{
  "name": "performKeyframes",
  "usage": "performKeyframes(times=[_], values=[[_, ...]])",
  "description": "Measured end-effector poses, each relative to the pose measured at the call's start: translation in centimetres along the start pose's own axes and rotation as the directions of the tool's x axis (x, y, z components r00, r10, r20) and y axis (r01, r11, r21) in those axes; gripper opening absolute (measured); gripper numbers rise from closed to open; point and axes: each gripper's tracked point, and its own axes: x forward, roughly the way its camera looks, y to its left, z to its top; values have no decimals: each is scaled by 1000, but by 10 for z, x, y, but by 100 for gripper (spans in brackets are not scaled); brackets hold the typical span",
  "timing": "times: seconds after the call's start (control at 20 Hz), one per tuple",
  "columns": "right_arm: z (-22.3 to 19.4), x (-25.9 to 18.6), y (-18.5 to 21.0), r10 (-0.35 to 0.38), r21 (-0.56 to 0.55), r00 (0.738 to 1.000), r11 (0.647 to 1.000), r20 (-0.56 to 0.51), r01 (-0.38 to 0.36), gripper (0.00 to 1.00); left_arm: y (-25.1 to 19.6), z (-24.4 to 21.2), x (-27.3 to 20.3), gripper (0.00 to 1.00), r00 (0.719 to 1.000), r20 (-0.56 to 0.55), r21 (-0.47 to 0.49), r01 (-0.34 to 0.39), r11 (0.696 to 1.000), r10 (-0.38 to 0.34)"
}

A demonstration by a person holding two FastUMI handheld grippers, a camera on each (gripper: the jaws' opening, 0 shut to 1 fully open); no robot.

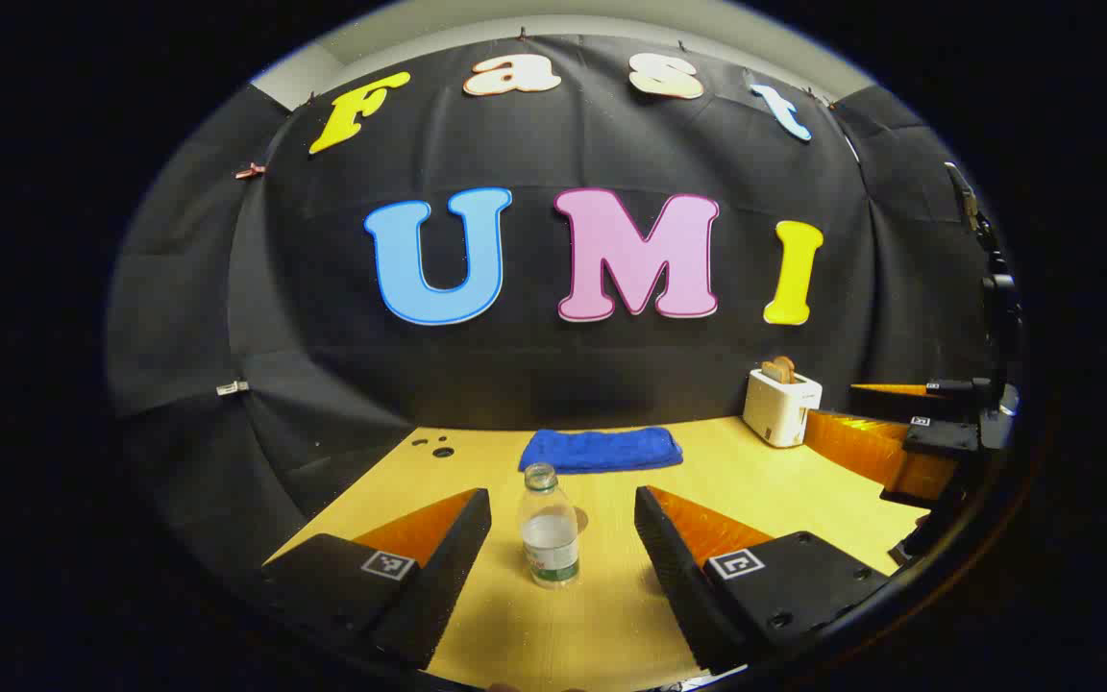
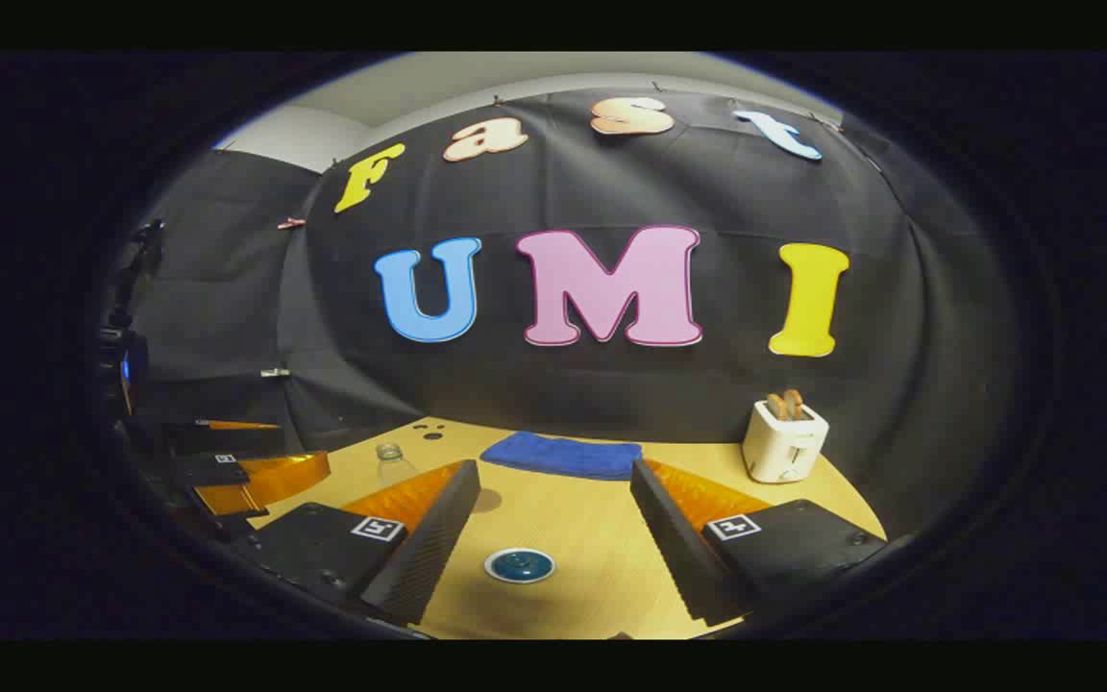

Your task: Open the teacup lid with one hand, grasp the water bottle and pour water into the teacup with the other hand; after pouring, place the water bottle on the coaster and then close the teacup lid.

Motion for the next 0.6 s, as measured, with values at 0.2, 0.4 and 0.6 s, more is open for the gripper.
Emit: performKeyframes(times=[0.2,0.4,0.6], values=[[-6,3,5,22,-6,1000,1000,-4,-22,98,1,-10,1,95,999,-29,4,21,1000,-21],[-18,6,8,42,20,998,999,-37,-41,98,1,-14,4,95,999,-32,38,6,999,-5],[-28,13,10,57,19,997,998,-55,-56,98,-4,-12,6,95,1000,-22,56,22,998,-21]])
